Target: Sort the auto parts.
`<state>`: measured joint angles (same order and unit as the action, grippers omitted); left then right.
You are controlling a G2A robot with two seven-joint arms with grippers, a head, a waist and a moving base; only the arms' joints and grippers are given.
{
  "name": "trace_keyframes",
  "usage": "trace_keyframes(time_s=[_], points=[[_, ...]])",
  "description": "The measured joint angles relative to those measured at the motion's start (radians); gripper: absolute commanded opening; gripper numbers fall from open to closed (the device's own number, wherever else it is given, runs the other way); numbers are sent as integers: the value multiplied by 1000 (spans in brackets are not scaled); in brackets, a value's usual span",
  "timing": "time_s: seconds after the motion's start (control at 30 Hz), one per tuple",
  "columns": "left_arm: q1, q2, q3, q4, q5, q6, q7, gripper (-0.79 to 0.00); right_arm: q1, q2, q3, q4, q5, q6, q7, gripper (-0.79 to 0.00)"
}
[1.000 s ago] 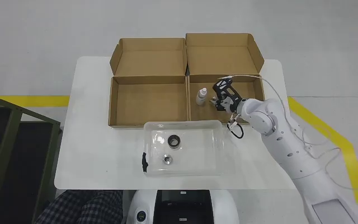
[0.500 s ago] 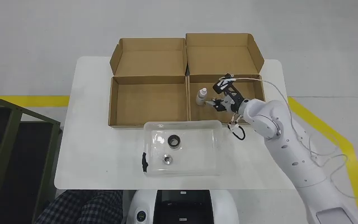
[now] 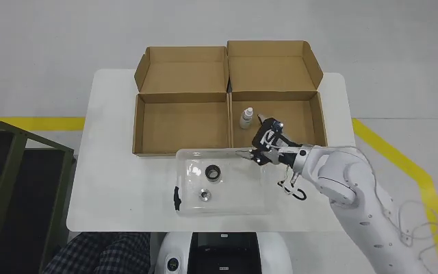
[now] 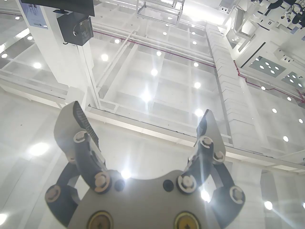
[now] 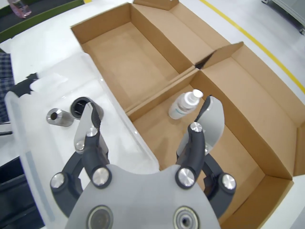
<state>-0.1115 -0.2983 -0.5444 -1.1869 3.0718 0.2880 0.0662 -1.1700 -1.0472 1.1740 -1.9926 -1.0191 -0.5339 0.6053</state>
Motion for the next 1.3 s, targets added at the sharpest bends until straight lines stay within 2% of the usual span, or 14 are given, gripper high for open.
trace_keyframes(time_s=[0.17, 0.43, 0.77, 1.13, 1.3], points=[[0, 0, 0, 0, 0, 0, 0, 0, -39, 0, -43, -42, -28, -51, -35, -49], [0, 0, 0, 0, 0, 0, 0, 0, -38, -9, -134, -31, -79, -93, -60, -55], [0, 0, 0, 0, 0, 0, 0, 0, 24, -30, -258, 59, -140, -106, -10, -68], [0, 0, 0, 0, 0, 0, 0, 0, 99, -55, -316, 171, -122, -76, -14, -114], [0, 0, 0, 0, 0, 0, 0, 0, 146, -72, -349, 239, -99, -63, -21, -102]])
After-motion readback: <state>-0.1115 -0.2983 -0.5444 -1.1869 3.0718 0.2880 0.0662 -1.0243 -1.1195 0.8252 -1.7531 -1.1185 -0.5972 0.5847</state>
